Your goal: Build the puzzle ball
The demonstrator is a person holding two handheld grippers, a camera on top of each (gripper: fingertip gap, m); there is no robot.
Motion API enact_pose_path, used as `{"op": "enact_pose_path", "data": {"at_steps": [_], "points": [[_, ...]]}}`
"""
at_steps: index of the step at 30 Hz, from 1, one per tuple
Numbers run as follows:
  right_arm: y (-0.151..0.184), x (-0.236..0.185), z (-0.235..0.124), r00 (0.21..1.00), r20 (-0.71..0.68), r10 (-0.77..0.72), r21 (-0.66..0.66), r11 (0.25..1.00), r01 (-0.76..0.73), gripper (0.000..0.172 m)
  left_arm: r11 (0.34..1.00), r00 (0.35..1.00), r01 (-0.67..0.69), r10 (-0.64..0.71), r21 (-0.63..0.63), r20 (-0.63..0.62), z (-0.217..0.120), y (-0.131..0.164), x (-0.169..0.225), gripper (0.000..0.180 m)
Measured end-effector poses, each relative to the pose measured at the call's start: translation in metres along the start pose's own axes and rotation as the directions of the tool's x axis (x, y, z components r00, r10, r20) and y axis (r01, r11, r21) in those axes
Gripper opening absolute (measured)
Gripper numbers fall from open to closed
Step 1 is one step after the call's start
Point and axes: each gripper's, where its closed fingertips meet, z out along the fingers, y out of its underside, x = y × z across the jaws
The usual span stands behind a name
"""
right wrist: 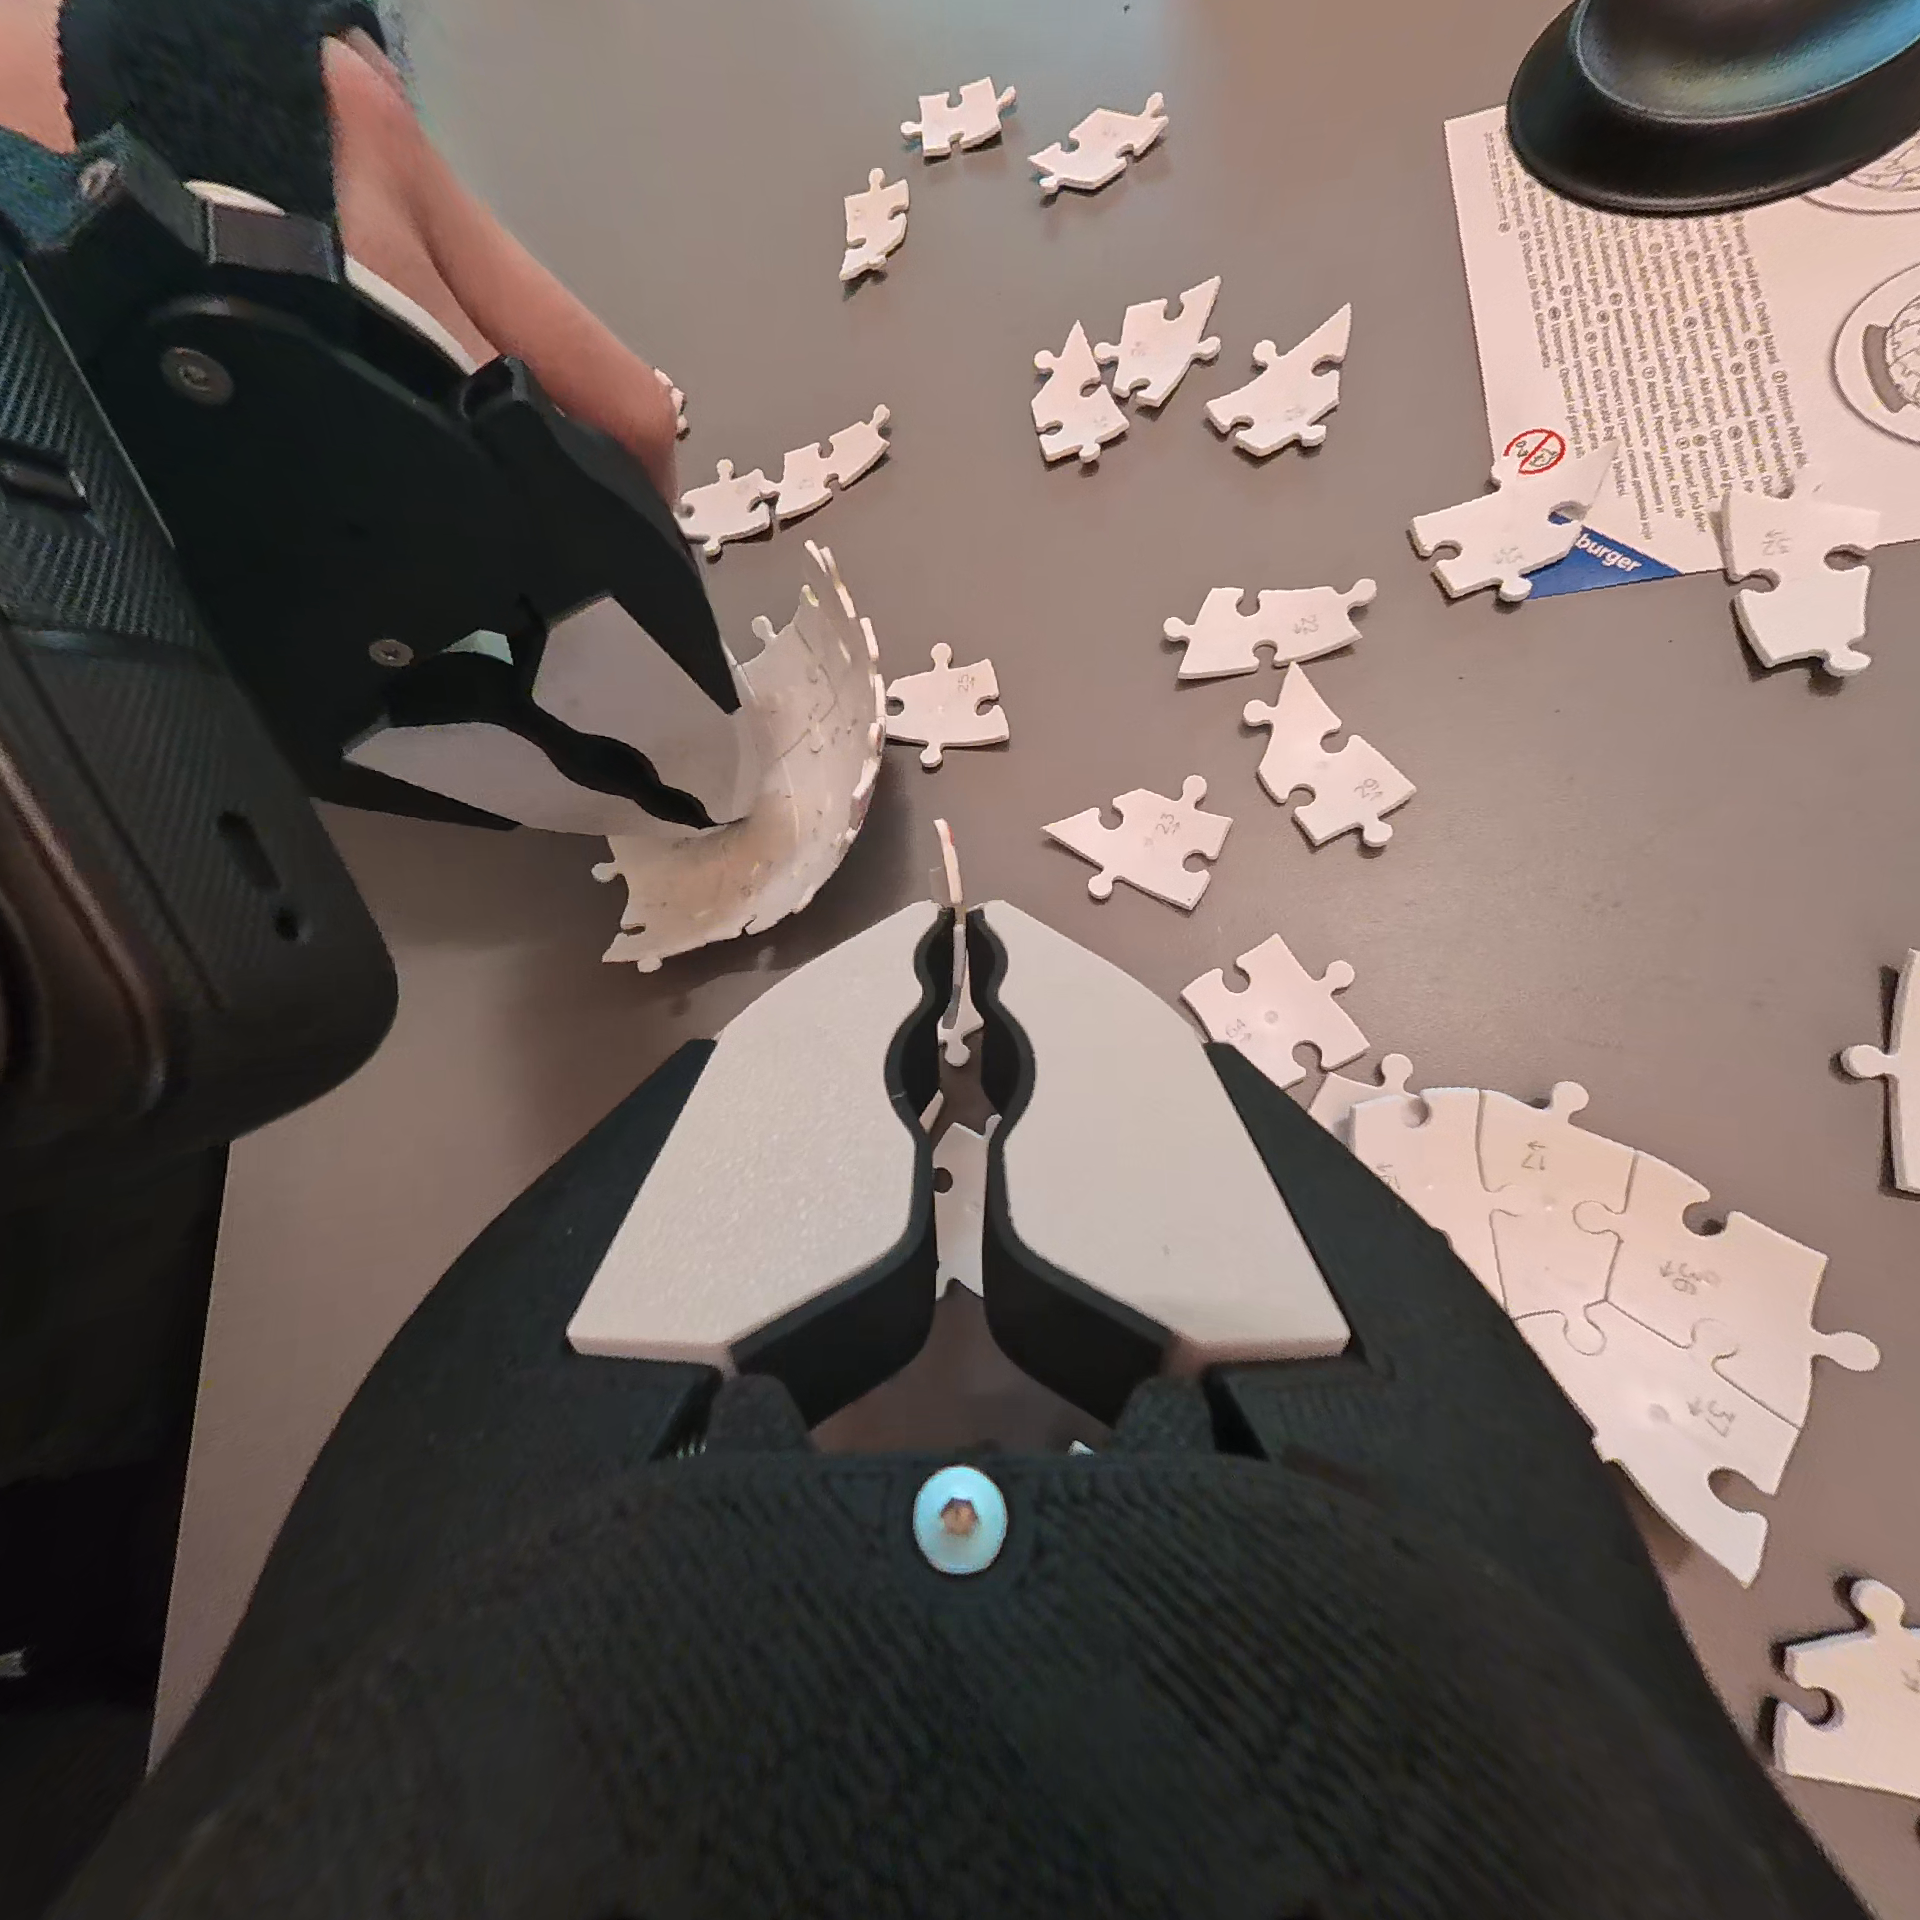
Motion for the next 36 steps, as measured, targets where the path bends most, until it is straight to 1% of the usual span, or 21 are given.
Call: {"op": "enact_pose_path", "data": {"at_steps": [1, 6, 10, 17, 19, 23, 26, 28, 29, 30, 31, 33, 34, 36], "points": [[0.0, 0.0, 0.0, 1.0, 0.0, 0.002, -0.001, 1.0, -0.002, 0.002, 1.0, 1.0, 0.0, 0.0, -0.009, 0.004, 0.0, 0.0, 0.0, 0.0], [0.002, 0.003, 0.0, 1.0, -0.003, 0.012, -0.003, 1.0, -0.012, 0.002, 0.999, 1.0, -0.006, 0.006, -0.039, 0.003, 0.0, 0.0, 0.001, 0.0], [0.002, 0.003, 0.0, 1.0, -0.003, 0.008, -0.005, 1.0, -0.008, 0.002, 0.998, 0.999, -0.03, 0.032, -0.055, 0.034, 0.0, 0.0, 0.001, 0.0], [0.0, 0.0, -0.002, 1.0, -0.003, -0.002, -0.001, 1.0, 0.002, 0.002, 1.0, 1.0, 0.015, -0.015, 0.01, -0.005, -0.003, -0.001, -0.002, 0.0], [0.0, 0.001, -0.003, 1.0, -0.003, 0.003, 0.002, 1.0, -0.003, 0.002, 1.0, 1.0, 0.015, -0.015, 0.021, 0.0, -0.01, -0.001, -0.003, 0.0], [0.001, 0.001, -0.003, 1.0, -0.002, 0.004, 0.003, 1.0, -0.004, 0.002, 0.997, 0.997, 0.044, -0.048, 0.06, 0.056, -0.03, 0.0, -0.015, 0.0], [0.0, 0.0, -0.003, 1.0, -0.001, -0.005, 0.004, 1.0, 0.005, 0.002, 0.979, 0.983, 0.117, -0.138, 0.166, 0.12, -0.054, -0.002, -0.029, 0.0], [-0.001, 0.0, -0.003, 1.0, -0.001, -0.006, 0.006, 1.0, 0.006, 0.002, 0.934, 0.953, 0.208, -0.261, 0.292, 0.156, -0.073, -0.002, -0.041, 0.0], [-0.001, 0.0, -0.003, 1.0, -0.001, -0.006, 0.007, 1.0, 0.006, 0.002, 0.892, 0.926, 0.265, -0.341, 0.368, 0.161, -0.082, 0.001, -0.047, 0.0], [-0.001, 0.0, -0.003, 1.0, -0.002, -0.009, 0.008, 1.0, 0.009, 0.002, 0.834, 0.891, 0.324, -0.428, 0.446, 0.154, -0.09, 0.005, -0.053, 0.0], [-0.002, 0.001, -0.003, 1.0, -0.004, -0.014, 0.012, 1.0, 0.014, 0.002, 0.763, 0.846, 0.384, -0.516, 0.52, 0.133, -0.096, 0.011, -0.059, 0.0], [-0.004, 0.001, -0.004, 1.0, -0.007, -0.022, 0.023, 0.999, 0.022, 0.002, 0.61, 0.762, 0.486, -0.646, 0.626, 0.037, -0.099, 0.027, -0.061, 0.006], [-0.005, 0.0, -0.005, 1.0, -0.006, -0.025, 0.028, 0.999, 0.026, 0.002, 0.544, 0.734, 0.528, -0.679, 0.652, -0.028, -0.095, 0.035, -0.056, 0.008], [-0.007, -0.001, -0.006, 0.999, -0.007, -0.032, 0.037, 0.999, 0.032, 0.002, 0.426, 0.676, 0.615, -0.718, 0.664, -0.165, -0.082, 0.047, -0.04, 0.017]]}}
